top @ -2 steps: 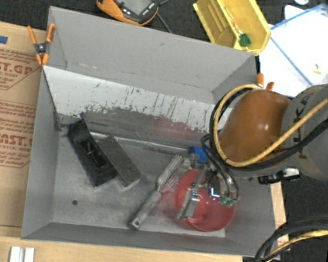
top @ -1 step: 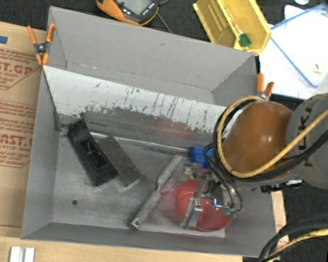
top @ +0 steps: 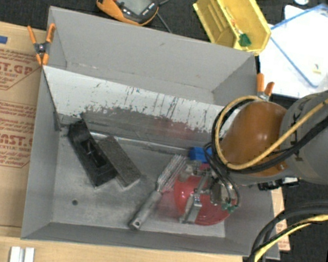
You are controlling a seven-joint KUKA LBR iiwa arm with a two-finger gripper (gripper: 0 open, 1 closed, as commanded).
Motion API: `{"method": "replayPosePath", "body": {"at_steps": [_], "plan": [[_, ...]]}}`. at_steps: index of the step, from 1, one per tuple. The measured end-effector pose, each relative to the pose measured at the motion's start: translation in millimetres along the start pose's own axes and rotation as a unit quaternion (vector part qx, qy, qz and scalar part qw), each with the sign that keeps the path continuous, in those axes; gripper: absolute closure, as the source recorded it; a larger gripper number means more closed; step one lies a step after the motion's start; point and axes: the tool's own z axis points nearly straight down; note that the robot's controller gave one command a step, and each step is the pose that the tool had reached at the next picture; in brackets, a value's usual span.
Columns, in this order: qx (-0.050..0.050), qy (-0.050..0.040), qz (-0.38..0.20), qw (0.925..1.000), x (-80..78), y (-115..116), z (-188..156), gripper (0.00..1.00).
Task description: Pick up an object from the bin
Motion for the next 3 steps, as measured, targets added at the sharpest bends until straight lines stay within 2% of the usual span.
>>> {"method": "replayPosePath", "body": {"at_steps": [1, 2, 3], "plan": [[0.0, -0.0034, -0.004, 1.0, 7.9, 0, -21, 0.0], [0.0, -0.0024, -0.001, 1.0, 8.0, -2, -18, 0.0], [0.001, -0.0032, -0.108, 0.9941, -40.5, 35, 59, 0.0]]}}
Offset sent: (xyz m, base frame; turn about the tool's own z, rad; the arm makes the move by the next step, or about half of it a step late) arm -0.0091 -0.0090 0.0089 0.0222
